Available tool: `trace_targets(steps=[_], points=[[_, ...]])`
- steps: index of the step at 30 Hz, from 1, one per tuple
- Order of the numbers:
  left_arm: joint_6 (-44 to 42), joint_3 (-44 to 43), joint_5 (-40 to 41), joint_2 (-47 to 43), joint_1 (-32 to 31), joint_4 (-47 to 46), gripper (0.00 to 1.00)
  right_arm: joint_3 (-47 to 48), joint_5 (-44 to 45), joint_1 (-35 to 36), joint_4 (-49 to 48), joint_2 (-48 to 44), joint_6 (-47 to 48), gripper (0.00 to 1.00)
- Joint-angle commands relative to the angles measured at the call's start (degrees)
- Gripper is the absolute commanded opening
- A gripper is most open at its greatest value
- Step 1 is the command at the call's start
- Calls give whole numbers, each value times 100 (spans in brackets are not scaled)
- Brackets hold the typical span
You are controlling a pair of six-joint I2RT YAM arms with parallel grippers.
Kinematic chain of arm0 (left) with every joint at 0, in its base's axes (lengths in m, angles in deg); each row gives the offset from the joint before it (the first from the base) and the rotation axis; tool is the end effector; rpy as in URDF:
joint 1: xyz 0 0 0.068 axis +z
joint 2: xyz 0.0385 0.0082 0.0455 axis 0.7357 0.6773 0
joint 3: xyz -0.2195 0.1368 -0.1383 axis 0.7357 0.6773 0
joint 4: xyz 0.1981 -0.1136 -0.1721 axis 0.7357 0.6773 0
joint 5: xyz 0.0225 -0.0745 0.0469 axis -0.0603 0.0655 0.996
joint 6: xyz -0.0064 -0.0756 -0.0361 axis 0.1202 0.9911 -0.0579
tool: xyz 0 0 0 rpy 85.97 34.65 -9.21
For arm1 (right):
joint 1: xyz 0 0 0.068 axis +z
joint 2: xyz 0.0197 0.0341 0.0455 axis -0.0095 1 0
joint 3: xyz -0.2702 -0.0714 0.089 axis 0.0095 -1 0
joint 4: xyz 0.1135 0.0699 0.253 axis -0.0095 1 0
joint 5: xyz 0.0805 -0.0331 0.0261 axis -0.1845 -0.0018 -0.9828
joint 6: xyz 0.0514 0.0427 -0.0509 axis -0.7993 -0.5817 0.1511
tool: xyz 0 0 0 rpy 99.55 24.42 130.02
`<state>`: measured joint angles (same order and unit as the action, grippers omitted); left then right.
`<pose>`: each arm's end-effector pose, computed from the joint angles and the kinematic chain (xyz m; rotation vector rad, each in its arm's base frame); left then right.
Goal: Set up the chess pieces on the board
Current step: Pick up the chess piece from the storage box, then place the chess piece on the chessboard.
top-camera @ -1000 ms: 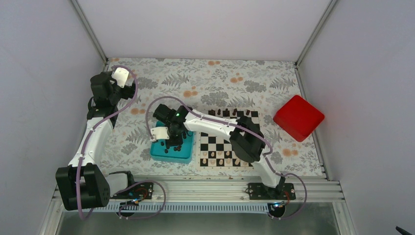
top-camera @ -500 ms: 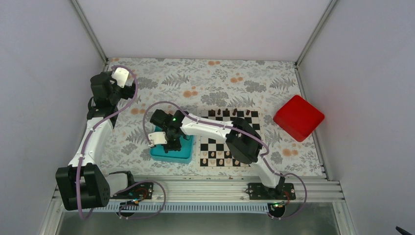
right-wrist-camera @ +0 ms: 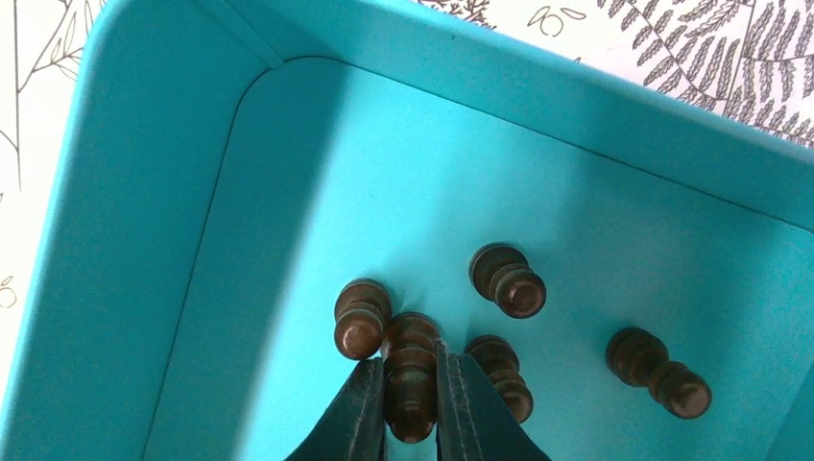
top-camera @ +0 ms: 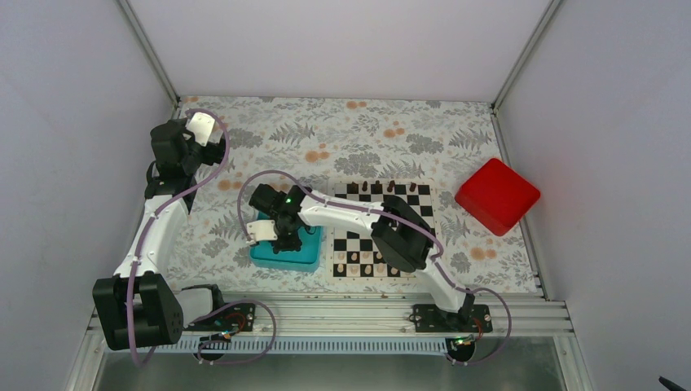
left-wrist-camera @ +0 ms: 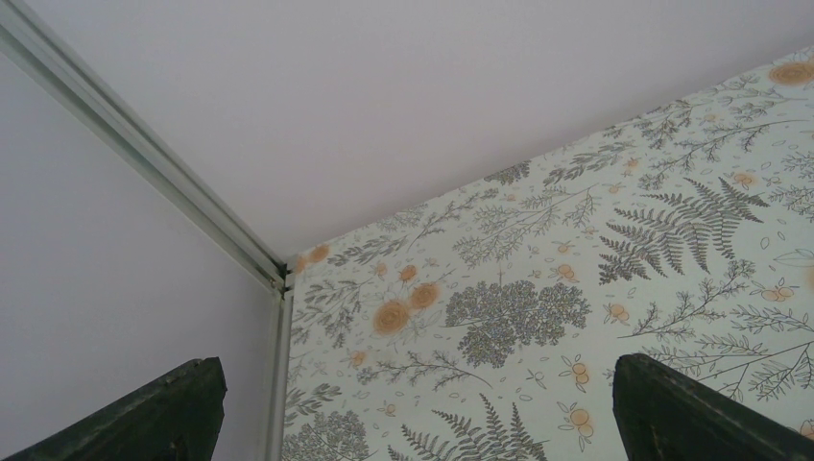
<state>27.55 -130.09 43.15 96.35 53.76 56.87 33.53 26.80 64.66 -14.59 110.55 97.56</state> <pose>0.3256 0.0283 0.3089 0.3613 1.8568 0.2578 0.2058 0.4705 0.1410 -2.2767 1.7512 0.3002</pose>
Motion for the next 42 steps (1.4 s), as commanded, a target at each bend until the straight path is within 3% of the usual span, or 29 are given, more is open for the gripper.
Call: trace_targets(steps=[1, 6, 12, 21, 29, 36, 42], points=[[-66, 78, -109, -45, 37, -117, 100, 6, 135, 20, -127, -170, -61, 4], [-66, 70, -105, -46, 35, -117, 100, 60, 326, -252, -30, -708, -118, 4], [-72, 68, -96, -46, 39, -113, 100, 129, 326, -1135, 204, -1489, -151, 4], [-68, 43, -101, -21, 35, -111, 100, -127, 356, -3127, 330, -2663, 23, 4], [-66, 43, -119, -5, 37, -104, 100, -1013, 157, -4945, 202, -2971, 363, 4], [-58, 1, -140, 4, 36, -78, 100, -2094, 81, -5367, -217, -2867, 430, 5], [-57, -1, -145, 12, 37, -60, 100, -2451, -106, -5389, -359, -2544, 422, 5]])
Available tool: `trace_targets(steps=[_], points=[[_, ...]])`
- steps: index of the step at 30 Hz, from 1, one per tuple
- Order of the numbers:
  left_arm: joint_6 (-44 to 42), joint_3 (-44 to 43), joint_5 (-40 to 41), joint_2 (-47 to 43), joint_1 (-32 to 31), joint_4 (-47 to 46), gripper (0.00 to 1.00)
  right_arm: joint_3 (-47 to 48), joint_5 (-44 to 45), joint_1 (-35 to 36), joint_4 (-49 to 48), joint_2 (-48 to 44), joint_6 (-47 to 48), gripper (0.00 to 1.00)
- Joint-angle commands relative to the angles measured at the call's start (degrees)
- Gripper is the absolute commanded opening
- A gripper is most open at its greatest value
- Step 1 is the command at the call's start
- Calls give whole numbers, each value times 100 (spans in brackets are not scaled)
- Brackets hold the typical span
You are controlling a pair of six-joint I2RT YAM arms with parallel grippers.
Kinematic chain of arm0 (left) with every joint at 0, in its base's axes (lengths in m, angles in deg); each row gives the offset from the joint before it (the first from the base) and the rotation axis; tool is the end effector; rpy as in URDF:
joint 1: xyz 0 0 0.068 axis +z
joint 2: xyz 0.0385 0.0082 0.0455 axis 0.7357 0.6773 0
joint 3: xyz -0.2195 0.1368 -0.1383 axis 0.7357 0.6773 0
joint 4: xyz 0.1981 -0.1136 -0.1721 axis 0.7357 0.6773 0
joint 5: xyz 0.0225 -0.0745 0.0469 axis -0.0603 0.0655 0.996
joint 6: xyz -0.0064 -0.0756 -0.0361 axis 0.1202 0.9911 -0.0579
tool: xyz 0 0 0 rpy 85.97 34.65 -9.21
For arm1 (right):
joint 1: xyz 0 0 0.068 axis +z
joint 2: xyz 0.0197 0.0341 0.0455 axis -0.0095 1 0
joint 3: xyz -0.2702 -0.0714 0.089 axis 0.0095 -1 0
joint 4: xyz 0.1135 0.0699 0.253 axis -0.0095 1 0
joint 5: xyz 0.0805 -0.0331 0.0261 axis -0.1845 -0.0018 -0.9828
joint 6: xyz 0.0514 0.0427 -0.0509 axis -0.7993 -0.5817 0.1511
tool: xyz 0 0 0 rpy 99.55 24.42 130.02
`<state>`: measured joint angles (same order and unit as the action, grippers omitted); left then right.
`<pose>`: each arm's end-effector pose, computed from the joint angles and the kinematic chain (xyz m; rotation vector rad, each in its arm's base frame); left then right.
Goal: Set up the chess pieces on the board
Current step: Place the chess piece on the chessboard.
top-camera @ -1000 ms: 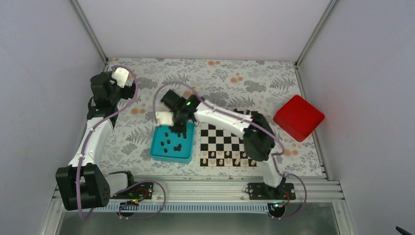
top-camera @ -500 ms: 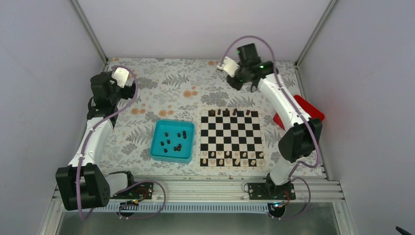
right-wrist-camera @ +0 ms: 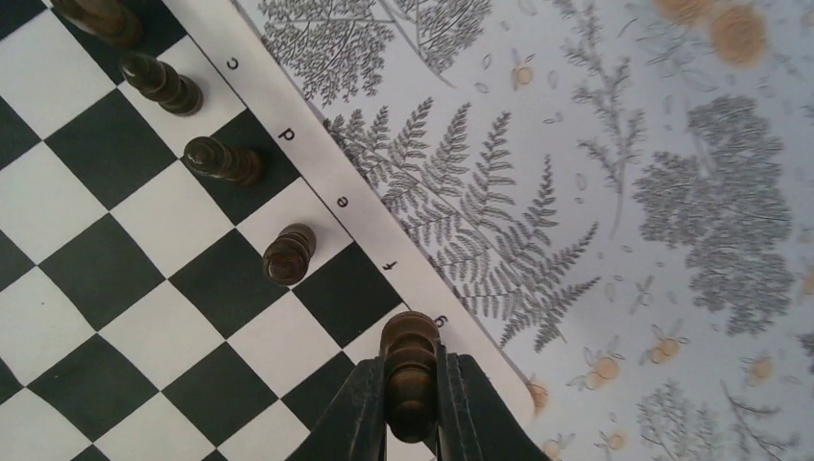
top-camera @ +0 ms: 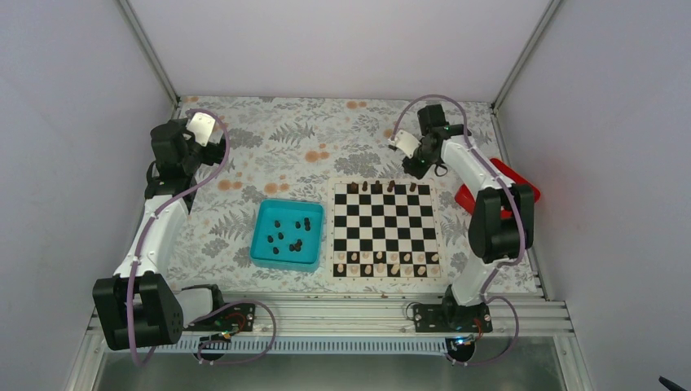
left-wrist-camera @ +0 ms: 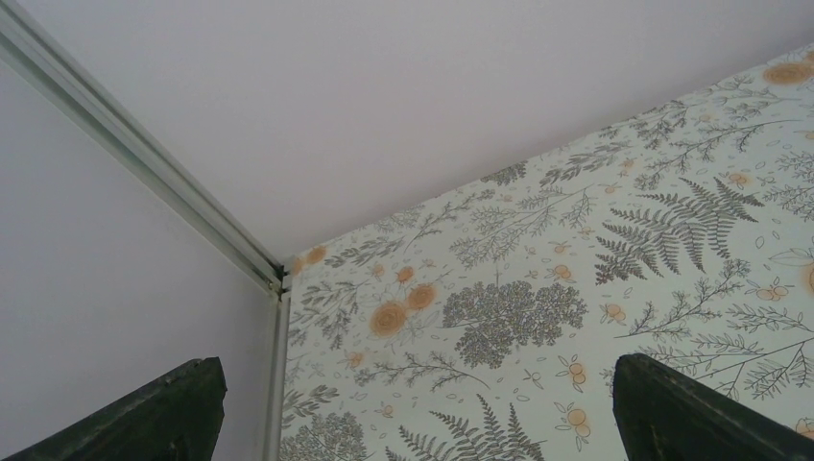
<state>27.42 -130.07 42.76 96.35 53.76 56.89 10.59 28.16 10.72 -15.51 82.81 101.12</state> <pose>0.3255 0.0278 0.3087 0.3680 1.8556 0.2528 0.3973 0.0881 0.2262 -1.2526 2.4249 0.0132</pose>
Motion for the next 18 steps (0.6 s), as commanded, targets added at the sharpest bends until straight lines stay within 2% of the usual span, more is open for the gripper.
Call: trace_targets(steps=[1, 18], points=[[-40, -4, -104, 11, 37, -67, 100, -179, -263, 10, -273, 287, 65, 5], [-53, 32, -103, 17, 37, -84, 100, -322, -464, 7, -240, 814, 73, 5]])
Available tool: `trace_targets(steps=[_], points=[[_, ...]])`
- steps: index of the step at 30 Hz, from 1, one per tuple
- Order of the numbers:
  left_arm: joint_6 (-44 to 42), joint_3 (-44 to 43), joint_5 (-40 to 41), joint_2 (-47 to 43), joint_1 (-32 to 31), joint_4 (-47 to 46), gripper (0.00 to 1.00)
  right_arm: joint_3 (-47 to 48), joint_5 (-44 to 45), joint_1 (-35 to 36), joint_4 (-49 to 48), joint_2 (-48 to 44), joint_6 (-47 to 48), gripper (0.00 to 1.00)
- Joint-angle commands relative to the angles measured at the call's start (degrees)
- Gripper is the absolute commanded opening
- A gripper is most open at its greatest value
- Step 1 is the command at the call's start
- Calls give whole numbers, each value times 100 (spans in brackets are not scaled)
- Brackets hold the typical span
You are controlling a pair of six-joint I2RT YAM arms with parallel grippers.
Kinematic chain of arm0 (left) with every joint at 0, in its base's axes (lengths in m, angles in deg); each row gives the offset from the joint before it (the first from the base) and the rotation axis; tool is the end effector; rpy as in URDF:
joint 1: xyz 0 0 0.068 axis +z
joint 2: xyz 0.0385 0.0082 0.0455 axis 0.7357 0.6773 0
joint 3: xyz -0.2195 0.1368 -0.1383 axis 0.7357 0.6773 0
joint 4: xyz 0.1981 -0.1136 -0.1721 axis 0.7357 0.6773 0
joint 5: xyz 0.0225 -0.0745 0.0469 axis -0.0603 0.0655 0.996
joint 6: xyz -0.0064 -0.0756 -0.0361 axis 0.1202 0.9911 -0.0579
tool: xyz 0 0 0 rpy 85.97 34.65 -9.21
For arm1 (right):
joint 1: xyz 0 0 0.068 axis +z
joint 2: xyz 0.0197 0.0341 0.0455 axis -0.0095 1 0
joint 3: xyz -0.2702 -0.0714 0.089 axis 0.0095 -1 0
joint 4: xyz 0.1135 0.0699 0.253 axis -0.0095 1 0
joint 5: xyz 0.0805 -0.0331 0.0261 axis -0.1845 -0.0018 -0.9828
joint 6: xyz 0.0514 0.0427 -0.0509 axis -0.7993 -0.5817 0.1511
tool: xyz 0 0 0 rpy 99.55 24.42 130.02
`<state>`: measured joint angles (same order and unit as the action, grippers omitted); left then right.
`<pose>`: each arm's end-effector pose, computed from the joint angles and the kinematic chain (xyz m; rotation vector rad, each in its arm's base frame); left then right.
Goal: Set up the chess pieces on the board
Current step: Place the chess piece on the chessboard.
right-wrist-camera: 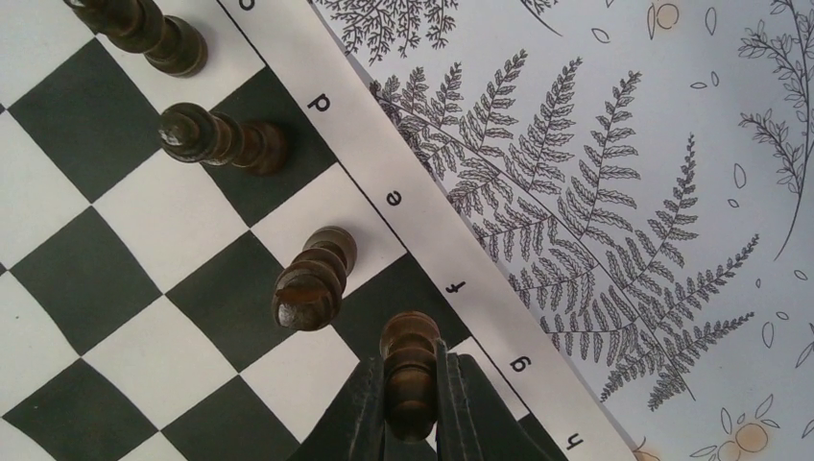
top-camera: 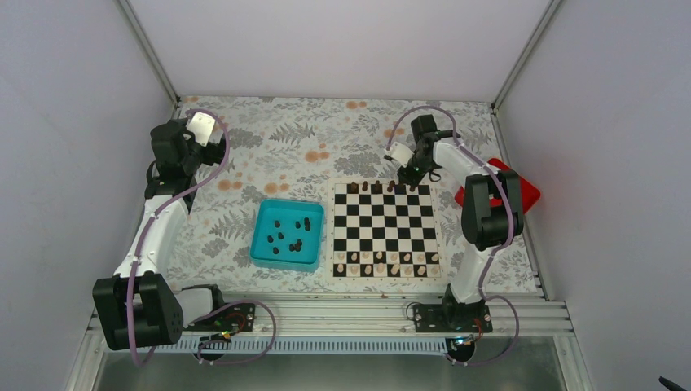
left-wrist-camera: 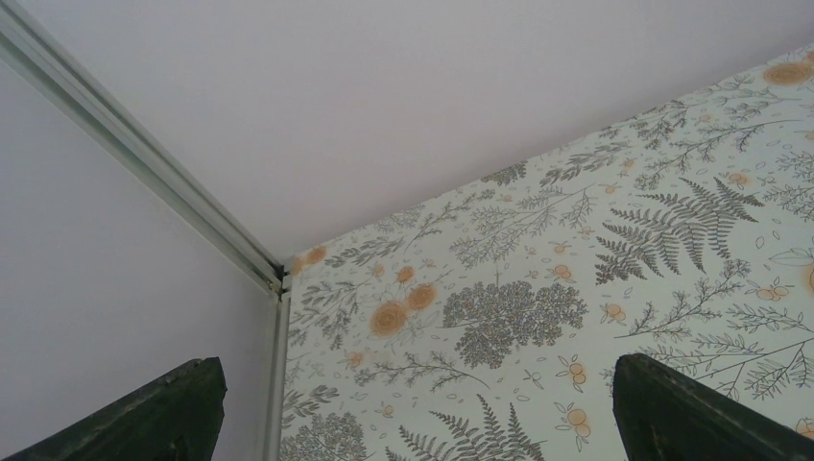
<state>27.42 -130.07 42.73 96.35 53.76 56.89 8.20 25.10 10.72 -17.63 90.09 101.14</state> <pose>0.3255 0.0278 0.3087 0.3684 1.8555 0.2524 0.4037 0.0933 0.1655 -1.3021 2.5228 0.1381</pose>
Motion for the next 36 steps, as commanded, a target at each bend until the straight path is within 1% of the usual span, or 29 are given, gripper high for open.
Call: trace_targets(steps=[1, 20, 26, 32, 36], points=[[-52, 32, -103, 17, 33, -86, 100, -94, -154, 12, -27, 108, 78, 5], [-53, 32, -86, 4, 37, -87, 100, -274, -49, 9, -214, 330, 72, 6], [-53, 40, -77, 4, 37, -96, 100, -283, -8, 7, -314, 264, 60, 11], [-62, 40, -76, -2, 37, -97, 100, -153, 25, 7, -167, 88, 77, 32], [-62, 40, -68, -1, 33, -97, 100, 87, 12, 10, 100, -183, 76, 38]])
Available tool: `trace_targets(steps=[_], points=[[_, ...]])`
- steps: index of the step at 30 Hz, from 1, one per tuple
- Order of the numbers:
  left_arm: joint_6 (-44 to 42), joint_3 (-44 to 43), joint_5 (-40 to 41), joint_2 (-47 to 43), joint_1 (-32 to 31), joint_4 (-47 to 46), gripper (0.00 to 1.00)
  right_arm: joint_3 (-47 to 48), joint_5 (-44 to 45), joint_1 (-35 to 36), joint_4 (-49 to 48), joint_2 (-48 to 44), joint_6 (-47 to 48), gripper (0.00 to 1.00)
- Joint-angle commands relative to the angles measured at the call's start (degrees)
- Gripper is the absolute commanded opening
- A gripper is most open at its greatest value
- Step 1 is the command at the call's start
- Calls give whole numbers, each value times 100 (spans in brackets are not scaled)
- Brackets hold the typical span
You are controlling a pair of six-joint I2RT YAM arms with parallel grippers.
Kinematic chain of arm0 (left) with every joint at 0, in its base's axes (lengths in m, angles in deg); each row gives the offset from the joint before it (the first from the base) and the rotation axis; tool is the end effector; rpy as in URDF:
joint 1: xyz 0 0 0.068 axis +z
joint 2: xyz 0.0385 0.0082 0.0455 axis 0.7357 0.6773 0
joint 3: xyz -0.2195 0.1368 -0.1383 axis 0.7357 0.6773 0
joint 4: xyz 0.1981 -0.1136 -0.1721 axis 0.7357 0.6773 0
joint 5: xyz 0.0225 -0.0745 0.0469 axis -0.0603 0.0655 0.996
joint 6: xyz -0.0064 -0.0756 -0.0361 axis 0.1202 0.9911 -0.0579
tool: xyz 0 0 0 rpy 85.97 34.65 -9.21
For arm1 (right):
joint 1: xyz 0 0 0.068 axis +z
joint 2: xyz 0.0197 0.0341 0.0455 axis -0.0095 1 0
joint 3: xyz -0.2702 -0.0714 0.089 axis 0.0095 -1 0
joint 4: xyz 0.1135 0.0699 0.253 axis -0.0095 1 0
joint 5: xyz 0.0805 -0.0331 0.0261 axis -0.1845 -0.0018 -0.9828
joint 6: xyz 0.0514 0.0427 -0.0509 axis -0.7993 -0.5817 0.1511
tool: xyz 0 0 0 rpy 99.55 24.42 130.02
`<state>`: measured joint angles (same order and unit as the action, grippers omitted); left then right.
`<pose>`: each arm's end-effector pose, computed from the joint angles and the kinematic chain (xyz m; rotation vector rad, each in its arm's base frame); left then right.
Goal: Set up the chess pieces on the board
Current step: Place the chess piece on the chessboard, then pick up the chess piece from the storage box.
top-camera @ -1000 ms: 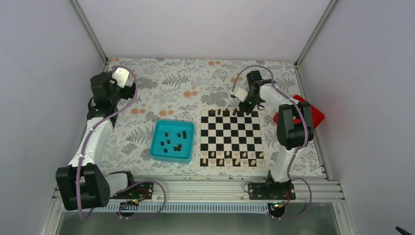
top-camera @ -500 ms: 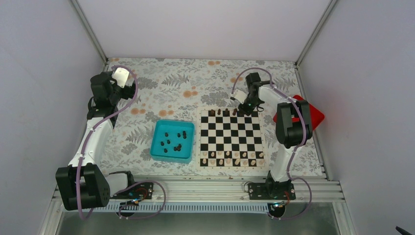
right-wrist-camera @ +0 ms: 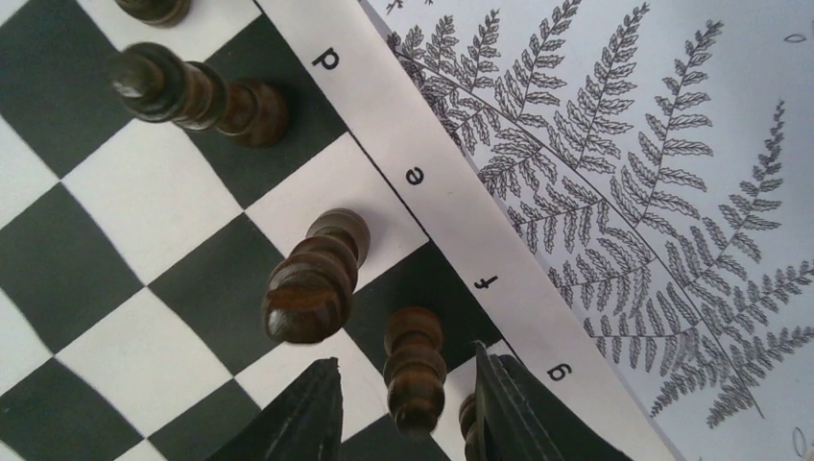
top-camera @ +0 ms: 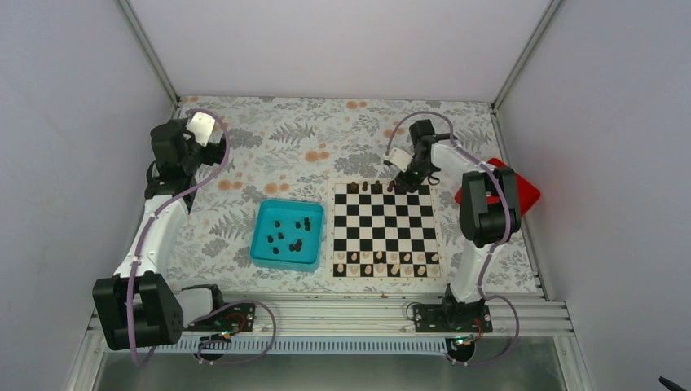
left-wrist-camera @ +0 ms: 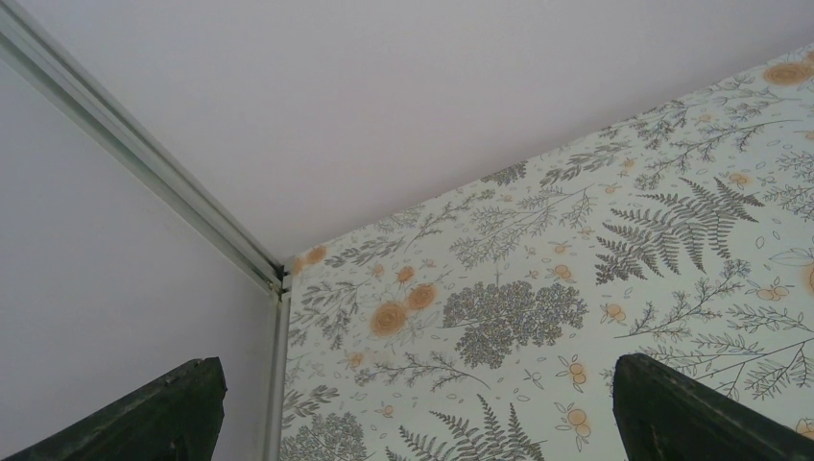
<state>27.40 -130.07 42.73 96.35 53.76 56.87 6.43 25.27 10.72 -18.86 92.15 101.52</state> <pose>0.3256 0.0278 0.3087 0.3686 1.8551 0.2527 0.4013 0.0926 0.1428 -1.3249 2.5597 0.1524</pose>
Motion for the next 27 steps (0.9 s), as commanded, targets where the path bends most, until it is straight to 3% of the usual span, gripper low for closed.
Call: trace_targets(steps=[1, 8, 19, 27], points=[[-60, 37, -68, -14, 35, -95, 100, 351, -27, 14, 308, -458, 40, 39], [-55, 23, -81, 23, 37, -88, 100, 1293, 148, 488, 908, -865, -55, 43], [-51, 19, -65, -3, 36, -70, 100, 2238, 402, 3312, 1164, -541, -473, 46], [-59, 40, -59, -11, 37, -86, 100, 2405, 178, 4383, 1360, 336, -453, 45]])
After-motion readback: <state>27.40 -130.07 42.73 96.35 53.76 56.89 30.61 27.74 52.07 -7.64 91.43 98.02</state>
